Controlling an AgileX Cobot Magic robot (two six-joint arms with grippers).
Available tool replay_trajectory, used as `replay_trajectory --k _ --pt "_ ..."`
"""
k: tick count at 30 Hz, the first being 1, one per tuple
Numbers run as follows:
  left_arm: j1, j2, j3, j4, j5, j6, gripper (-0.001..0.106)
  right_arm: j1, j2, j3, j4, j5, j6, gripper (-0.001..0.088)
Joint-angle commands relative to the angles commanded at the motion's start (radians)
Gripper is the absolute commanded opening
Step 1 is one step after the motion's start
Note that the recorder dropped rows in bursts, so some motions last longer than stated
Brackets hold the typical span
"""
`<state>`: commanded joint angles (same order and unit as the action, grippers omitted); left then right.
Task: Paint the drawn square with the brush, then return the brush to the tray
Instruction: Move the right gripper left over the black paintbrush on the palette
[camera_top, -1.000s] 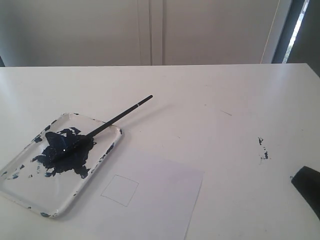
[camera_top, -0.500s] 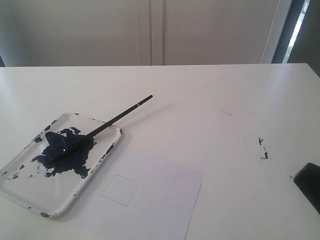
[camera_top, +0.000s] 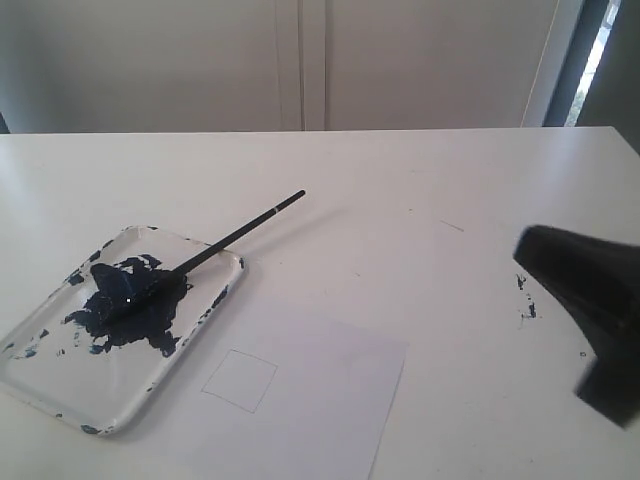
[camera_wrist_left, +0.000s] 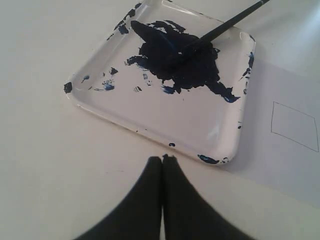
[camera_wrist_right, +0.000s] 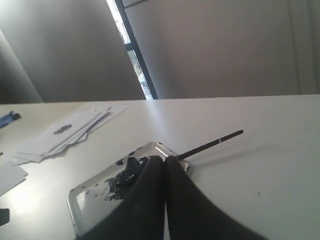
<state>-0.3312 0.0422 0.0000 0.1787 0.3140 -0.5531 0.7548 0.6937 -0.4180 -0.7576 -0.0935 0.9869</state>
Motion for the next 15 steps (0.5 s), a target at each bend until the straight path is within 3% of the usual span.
replay_trajectory --k 7,15 --pt "0.0 0.0 0.0 0.0 0.0 0.0 0.004 0.002 0.35 -0.233 -0.122 0.074 0.0 0.0" --pt "0.0 0.0 0.0 0.0 0.0 0.0 0.004 0.006 0.597 -0.482 -0.152 0.38 -0.129 0.0"
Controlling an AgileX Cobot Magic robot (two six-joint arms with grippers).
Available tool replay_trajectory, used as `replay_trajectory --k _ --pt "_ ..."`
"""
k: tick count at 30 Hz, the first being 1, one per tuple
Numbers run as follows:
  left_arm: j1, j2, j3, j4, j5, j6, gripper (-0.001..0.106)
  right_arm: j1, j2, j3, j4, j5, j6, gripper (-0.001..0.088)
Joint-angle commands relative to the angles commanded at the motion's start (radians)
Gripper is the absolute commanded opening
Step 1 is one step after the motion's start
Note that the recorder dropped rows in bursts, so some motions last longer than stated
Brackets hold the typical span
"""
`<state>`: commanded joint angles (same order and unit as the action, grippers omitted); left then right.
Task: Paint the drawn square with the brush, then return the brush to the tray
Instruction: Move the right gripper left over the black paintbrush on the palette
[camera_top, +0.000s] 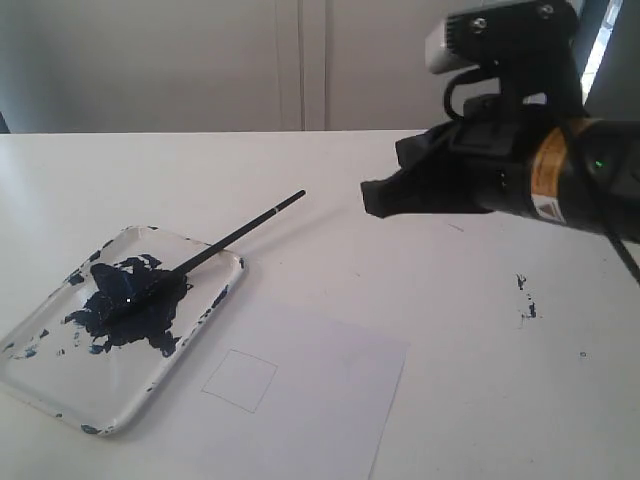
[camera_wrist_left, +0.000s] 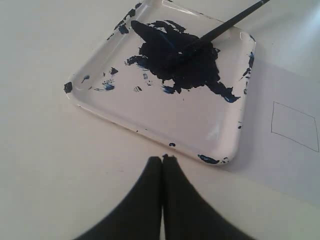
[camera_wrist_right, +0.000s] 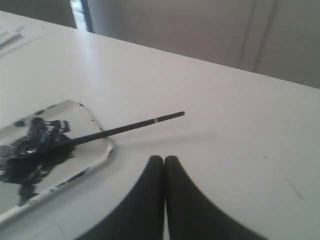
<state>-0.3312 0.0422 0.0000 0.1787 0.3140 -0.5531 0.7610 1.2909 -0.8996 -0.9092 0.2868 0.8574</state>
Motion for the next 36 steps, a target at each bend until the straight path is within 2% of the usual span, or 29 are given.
replay_trajectory --k 3,9,15,21,26,32,34,35,36 --pt "0.0 0.0 0.0 0.0 0.0 0.0 0.004 0.0 0.081 -0.089 0.0 0.08 -0.067 0.0" --pt "0.0 0.0 0.0 0.0 0.0 0.0 0.004 0.011 0.231 -0.21 0.003 0.123 -0.184 0.0" --pt "0.0 0.0 0.0 0.0 0.0 0.0 0.004 0.043 0.413 -0.342 0.003 0.155 -0.235 0.0" --pt "0.0 0.0 0.0 0.0 0.0 0.0 0.004 0.054 0.592 -0.474 0.003 0.193 -0.235 0.0" --pt "0.0 0.0 0.0 0.0 0.0 0.0 0.004 0.055 0.69 -0.573 0.025 0.178 -0.226 0.0" --pt "0.0 0.0 0.0 0.0 0.0 0.0 0.004 0.055 0.776 -0.682 0.164 0.156 -0.22 0.0" --pt "0.0 0.0 0.0 0.0 0.0 0.0 0.004 0.055 0.809 -0.716 0.21 0.124 -0.23 0.0059" --pt "0.0 0.0 0.0 0.0 0.0 0.0 0.004 0.057 0.829 -0.734 0.219 0.1 -0.23 0.0164" --pt "0.0 0.0 0.0 0.0 0.0 0.0 0.004 0.057 0.834 -0.74 0.222 0.095 -0.23 0.0218"
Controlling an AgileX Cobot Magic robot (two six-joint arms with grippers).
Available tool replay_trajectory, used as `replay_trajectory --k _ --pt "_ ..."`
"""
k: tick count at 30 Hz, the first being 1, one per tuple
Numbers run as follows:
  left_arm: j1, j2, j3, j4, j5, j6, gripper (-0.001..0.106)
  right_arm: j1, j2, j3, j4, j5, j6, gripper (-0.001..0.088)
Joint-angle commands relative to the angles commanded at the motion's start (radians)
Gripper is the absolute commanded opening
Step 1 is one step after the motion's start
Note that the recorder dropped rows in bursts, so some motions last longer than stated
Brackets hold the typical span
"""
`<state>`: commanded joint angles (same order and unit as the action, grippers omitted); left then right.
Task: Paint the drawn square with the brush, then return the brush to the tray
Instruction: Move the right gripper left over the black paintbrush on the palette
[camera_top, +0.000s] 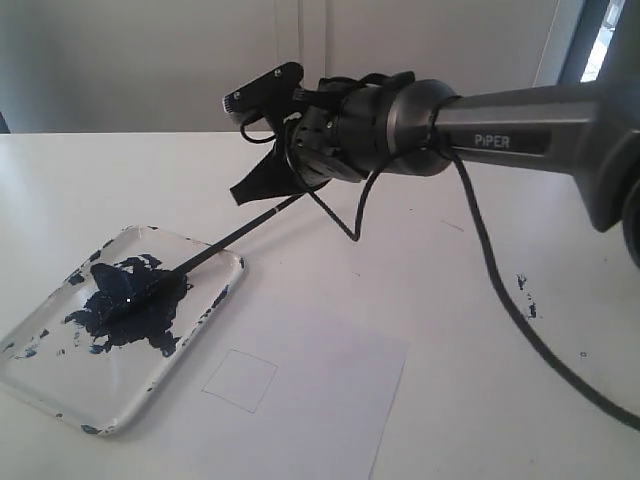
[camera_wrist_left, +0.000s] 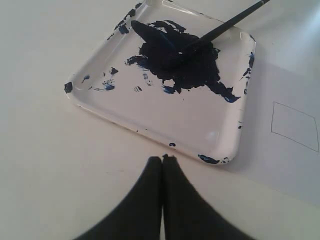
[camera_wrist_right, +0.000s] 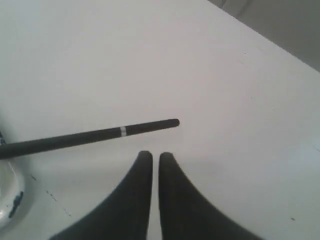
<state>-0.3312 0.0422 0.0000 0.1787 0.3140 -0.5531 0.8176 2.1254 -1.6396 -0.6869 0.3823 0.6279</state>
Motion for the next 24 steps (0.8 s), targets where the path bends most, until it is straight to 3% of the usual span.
replay_trajectory --k 1,2,3,4,6,9,19,24 --pt "0.0 0.0 0.0 0.0 0.0 0.0 0.004 0.001 0.012 -0.017 0.012 -0.005 -0.008 0.0387" --pt "0.0 0.0 0.0 0.0 0.0 0.0 0.004 0.001 0.019 -0.024 0.023 -0.005 -0.025 0.0479" --pt "0.0 0.0 0.0 0.0 0.0 0.0 0.004 0.001 0.032 -0.036 0.078 -0.013 -0.144 0.062" --pt "0.0 0.0 0.0 0.0 0.0 0.0 0.004 0.001 0.037 -0.043 0.126 -0.006 -0.212 0.0642" --pt "0.0 0.0 0.0 0.0 0.0 0.0 0.004 0.01 0.08 -0.089 0.317 0.088 -0.597 0.0617" --pt "0.0 0.0 0.0 0.0 0.0 0.0 0.004 0.013 0.125 -0.127 0.459 0.157 -0.865 0.0606" --pt "0.0 0.0 0.0 0.0 0.0 0.0 0.004 0.037 0.175 -0.199 0.51 0.111 -1.082 0.0602" --pt "0.0 0.0 0.0 0.0 0.0 0.0 0.004 0.039 0.208 -0.213 0.497 0.123 -1.126 0.0528"
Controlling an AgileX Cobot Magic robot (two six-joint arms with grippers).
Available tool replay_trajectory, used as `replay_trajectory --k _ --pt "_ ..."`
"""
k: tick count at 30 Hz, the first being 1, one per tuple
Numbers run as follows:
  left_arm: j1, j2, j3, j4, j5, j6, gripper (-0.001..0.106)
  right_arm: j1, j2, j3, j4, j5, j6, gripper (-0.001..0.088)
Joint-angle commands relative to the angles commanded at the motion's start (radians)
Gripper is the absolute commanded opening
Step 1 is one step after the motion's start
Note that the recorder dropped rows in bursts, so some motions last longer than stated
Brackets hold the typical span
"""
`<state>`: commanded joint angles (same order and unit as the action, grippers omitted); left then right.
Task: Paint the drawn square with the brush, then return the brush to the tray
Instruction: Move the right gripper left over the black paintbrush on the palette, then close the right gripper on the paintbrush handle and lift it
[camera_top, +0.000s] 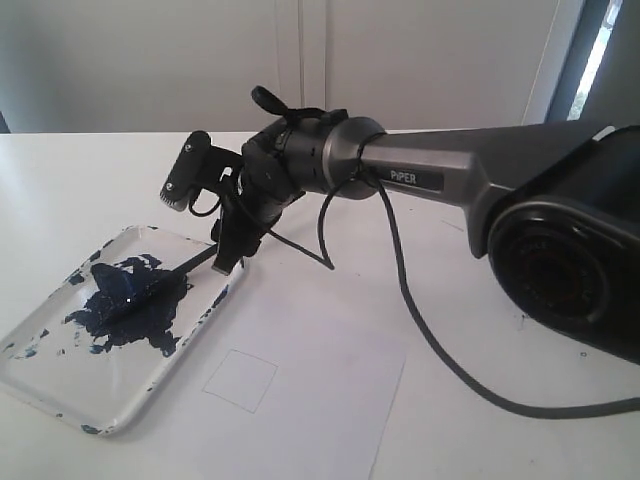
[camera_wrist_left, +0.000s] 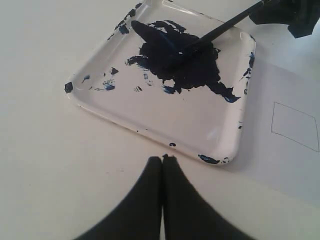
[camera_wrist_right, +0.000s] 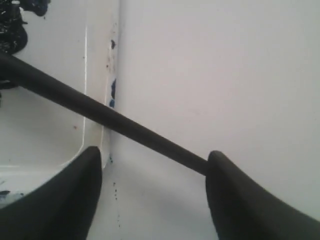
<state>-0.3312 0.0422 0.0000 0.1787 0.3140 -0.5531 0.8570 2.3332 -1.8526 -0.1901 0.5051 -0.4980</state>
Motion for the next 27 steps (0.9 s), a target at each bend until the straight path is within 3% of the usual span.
replay_trajectory --k 8,12,15,27 --pt "0.0 0.0 0.0 0.0 0.0 0.0 0.004 0.0 0.02 -0.001 -0.076 -0.059 0.003 0.0527" --pt "0.0 0.0 0.0 0.0 0.0 0.0 0.004 0.005 0.02 -0.001 -0.025 -0.059 -0.004 0.0527" --pt "0.0 0.0 0.0 0.0 0.0 0.0 0.004 0.017 0.02 -0.001 0.085 -0.057 -0.143 0.0527" --pt "0.0 0.0 0.0 0.0 0.0 0.0 0.004 0.02 0.062 -0.001 0.089 -0.13 -0.177 0.0525"
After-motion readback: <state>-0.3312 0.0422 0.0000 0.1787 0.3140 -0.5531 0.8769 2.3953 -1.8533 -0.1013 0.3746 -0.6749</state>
